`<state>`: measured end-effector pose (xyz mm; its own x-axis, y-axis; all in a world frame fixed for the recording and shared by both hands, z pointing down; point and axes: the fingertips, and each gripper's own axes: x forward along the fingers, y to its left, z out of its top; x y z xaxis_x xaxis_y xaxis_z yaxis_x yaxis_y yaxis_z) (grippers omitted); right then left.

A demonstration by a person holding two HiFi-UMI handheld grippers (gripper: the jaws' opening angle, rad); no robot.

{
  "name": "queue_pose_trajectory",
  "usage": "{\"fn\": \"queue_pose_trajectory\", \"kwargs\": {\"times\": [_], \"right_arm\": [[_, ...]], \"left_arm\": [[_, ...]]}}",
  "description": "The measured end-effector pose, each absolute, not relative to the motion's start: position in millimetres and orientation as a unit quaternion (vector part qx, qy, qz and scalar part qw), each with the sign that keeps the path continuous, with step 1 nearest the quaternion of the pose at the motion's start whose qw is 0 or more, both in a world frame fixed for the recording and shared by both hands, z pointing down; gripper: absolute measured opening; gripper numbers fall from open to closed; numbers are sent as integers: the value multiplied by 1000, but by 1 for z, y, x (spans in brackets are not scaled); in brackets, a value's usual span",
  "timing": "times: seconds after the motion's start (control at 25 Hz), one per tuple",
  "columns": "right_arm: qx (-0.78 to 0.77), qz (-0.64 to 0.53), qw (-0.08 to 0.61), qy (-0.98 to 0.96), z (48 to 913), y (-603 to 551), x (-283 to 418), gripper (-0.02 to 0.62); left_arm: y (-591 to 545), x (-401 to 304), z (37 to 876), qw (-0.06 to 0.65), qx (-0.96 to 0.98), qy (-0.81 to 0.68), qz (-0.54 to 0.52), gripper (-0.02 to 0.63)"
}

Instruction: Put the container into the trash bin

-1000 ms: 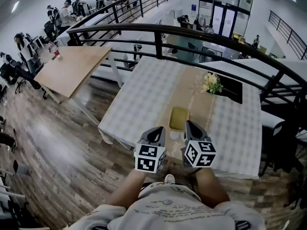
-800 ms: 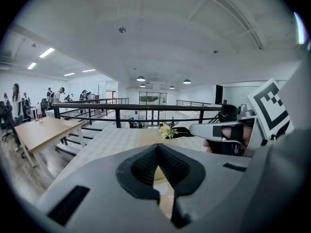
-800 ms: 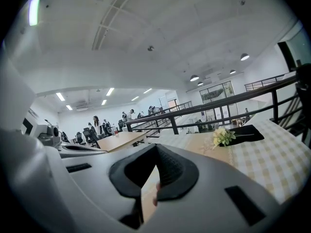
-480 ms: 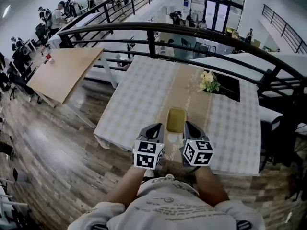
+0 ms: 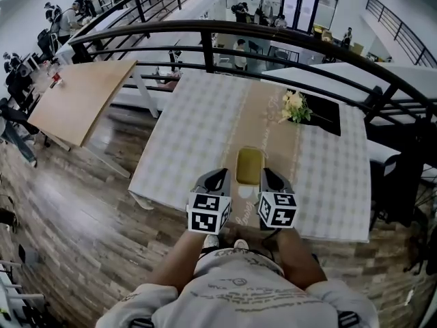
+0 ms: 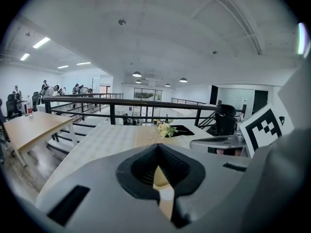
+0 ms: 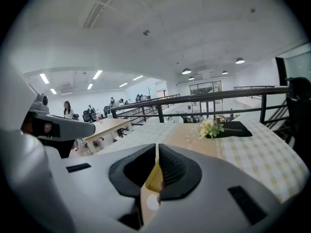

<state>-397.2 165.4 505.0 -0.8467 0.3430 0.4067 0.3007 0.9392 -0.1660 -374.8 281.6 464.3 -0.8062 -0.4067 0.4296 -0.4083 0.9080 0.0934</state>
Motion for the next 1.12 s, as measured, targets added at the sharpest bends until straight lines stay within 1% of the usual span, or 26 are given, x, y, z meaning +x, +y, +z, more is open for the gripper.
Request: {"fn": "queue_pose_trajectory", "kwargs": {"times": [0.04, 0.12, 0.32, 0.52, 0.8, 0.96, 1.12], "right_arm": [[-168, 49, 224, -959, 510, 164, -400, 11], [-169, 53, 238, -955, 523, 163, -405, 85], [-143, 51, 280, -948, 562, 153, -417, 134], [-116, 60, 321, -938, 603, 147, -436, 144], [-95, 43, 400, -911, 668, 136, -455, 144], [-88, 22, 423, -901, 689, 133, -455, 144], [-79, 27, 441, -893, 706, 131, -456, 144]], "left_arm": [[281, -376, 468, 229, 216, -949, 0, 5], [281, -379, 475, 236, 218, -947, -2, 5], [280, -383, 490, 250, 223, -942, -6, 5], [280, -385, 499, 263, 224, -938, -3, 5], [283, -384, 508, 278, 220, -935, -2, 5], [289, -382, 512, 284, 214, -935, -3, 5], [295, -382, 516, 288, 207, -935, -3, 5]]}}
